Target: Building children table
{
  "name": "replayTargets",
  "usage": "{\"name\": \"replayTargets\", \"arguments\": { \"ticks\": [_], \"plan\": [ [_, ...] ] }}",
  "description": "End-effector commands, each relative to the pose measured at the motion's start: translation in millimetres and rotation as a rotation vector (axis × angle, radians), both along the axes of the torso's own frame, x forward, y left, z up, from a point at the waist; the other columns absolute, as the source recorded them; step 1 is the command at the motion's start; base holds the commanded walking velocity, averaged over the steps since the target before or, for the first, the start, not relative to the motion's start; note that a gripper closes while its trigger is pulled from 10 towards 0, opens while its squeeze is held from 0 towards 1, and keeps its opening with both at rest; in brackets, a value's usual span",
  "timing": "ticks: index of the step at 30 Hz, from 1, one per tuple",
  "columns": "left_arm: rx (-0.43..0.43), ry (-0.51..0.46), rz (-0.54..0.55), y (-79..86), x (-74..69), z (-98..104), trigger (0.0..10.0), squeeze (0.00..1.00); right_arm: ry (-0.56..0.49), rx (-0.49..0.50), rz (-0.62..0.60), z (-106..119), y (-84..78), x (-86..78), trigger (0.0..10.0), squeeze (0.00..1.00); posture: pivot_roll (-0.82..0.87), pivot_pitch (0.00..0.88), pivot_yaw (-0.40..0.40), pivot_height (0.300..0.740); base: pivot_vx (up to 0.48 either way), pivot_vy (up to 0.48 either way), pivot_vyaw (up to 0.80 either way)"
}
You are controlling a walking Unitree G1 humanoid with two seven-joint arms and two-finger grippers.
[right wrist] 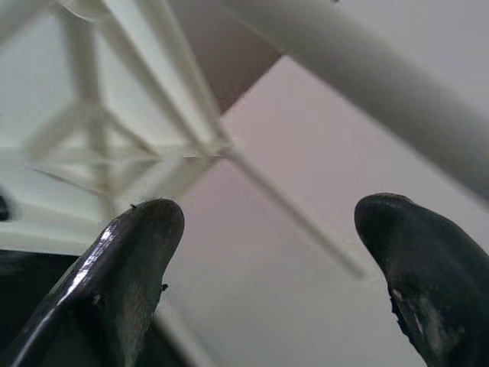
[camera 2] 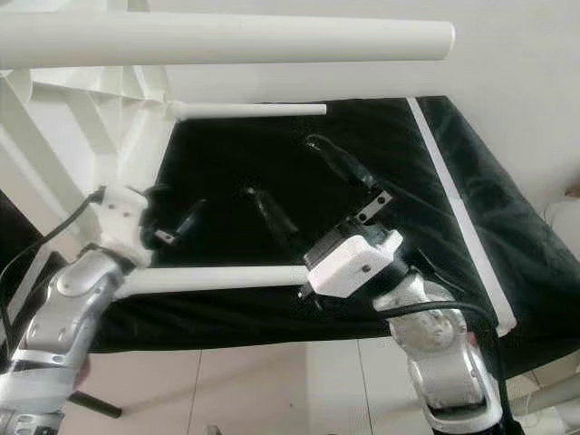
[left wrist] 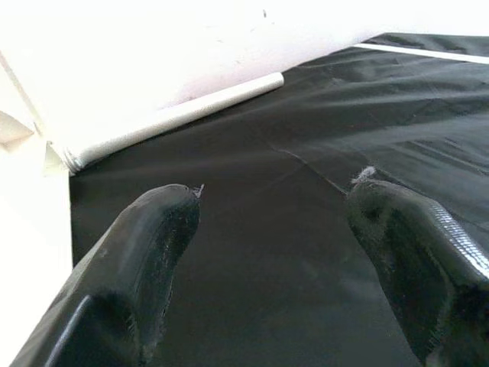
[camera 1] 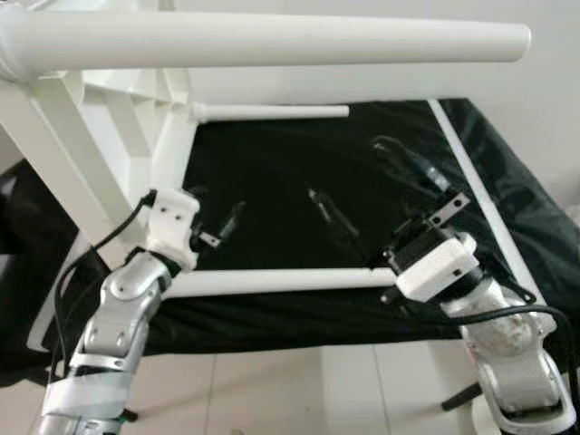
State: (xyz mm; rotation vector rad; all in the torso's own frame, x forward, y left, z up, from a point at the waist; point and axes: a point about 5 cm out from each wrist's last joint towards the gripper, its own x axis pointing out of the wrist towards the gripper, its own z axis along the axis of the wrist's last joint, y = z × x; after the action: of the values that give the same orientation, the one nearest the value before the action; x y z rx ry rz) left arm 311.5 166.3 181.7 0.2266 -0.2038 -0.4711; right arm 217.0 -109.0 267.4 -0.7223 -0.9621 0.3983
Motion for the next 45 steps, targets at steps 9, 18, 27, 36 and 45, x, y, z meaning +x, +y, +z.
{"name": "replayTargets", "arguments": {
  "ticks": [9, 18, 27, 36, 45],
  "plan": [
    [0.02, 0.014, -0.003, -10.0, 3.3, -8, 10.0, 0.0, -0.204, 0.011, -0.008, 10, 17.9, 6.1, 10.0, 0.0, 0.0, 0.112, 0.045, 0.74, 0.0, 0.0, 0.0],
    [0.023, 0.027, 0.006, -11.7, 5.9, -12, 10.0, 0.0, -0.396, 0.026, -0.019, 17, 28.7, 5.6, 10.0, 0.0, 0.0, 0.112, 0.044, 0.74, 0.0, 0.0, 0.0],
    [0.019, 0.03, 0.021, -13.6, 12.2, -13, 10.0, 0.0, -0.464, 0.073, -0.014, 28, 41.3, 12.2, 10.0, 0.0, 0.0, 0.108, 0.044, 0.74, 0.0, 0.0, 0.0],
    [0.009, 0.033, 0.015, -16.9, 15.6, -12, 10.0, 0.0, -0.452, 0.06, 0.025, 44, 55.3, 22.1, 10.0, 0.0, -0.01, 0.111, 0.043, 0.74, 0.0, 0.0, 0.0],
    [-0.002, 0.052, -0.018, -25.8, 16.5, -15, 10.0, 0.0, -0.483, 0.028, 0.01, 54, 68.1, 27.8, 10.0, 0.0, -0.02, 0.12, 0.043, 0.74, 0.0, 0.0, 0.0]
  ]
}}
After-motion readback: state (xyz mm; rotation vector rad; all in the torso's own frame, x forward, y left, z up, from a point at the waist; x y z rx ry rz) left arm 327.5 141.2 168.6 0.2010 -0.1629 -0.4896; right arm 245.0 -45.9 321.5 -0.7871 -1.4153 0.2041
